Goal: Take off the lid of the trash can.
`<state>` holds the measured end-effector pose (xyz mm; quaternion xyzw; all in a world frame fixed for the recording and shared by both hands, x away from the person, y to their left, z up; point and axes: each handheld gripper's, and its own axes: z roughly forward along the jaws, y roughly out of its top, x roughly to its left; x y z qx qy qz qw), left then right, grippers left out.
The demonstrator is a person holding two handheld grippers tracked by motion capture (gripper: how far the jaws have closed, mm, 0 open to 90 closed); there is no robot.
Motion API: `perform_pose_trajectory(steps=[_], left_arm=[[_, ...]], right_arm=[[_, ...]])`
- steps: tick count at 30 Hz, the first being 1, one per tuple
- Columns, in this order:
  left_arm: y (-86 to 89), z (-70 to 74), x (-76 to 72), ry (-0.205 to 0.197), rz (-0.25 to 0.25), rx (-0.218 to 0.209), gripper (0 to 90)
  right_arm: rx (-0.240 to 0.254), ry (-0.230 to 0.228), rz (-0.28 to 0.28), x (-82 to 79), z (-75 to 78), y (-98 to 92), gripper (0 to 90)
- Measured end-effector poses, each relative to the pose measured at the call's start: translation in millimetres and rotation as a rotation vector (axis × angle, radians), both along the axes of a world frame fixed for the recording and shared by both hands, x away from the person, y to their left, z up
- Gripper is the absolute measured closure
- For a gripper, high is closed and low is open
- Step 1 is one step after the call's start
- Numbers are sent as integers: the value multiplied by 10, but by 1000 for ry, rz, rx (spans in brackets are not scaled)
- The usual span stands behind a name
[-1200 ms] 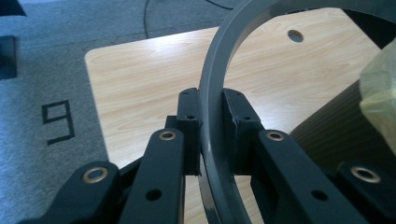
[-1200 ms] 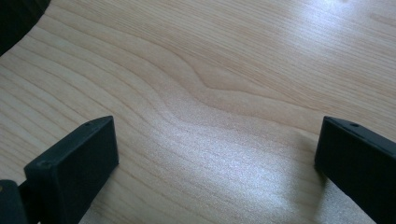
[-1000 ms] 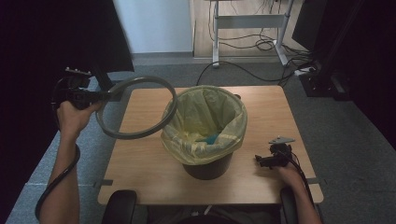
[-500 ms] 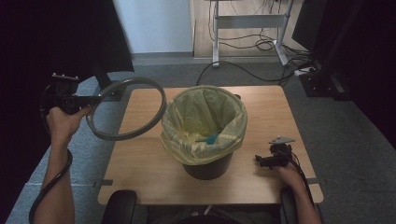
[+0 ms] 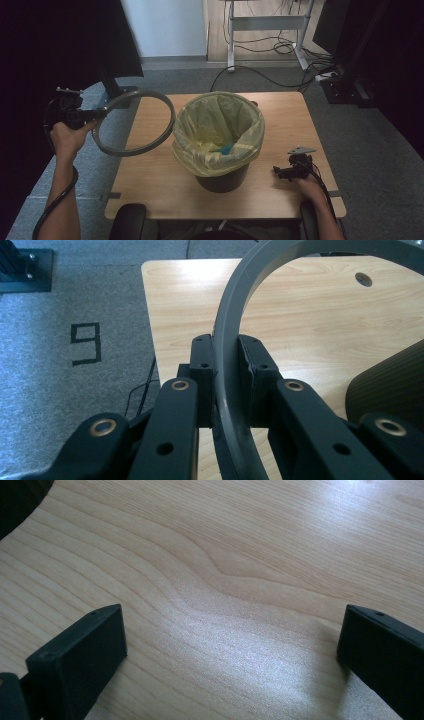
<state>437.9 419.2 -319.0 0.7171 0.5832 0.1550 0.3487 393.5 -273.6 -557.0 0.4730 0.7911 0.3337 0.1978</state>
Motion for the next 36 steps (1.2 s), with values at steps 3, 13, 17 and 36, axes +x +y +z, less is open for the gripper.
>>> perform_pose_trajectory(steps=[3, 13, 17, 36], left_arm=[[-3, -90, 10, 4, 3, -7, 787], [-65, -382, 47, 5, 12, -5, 786], [-104, -497, 69, 10, 16, -3, 786], [-210, -1056, 128, 7, 44, -17, 785]], right_arm=[[0, 0, 0, 0, 0, 0, 0], [0, 1, 0, 0, 0, 0, 0], [0, 0, 0, 0, 0, 0, 0], [0, 0, 0, 0, 0, 0, 0]])
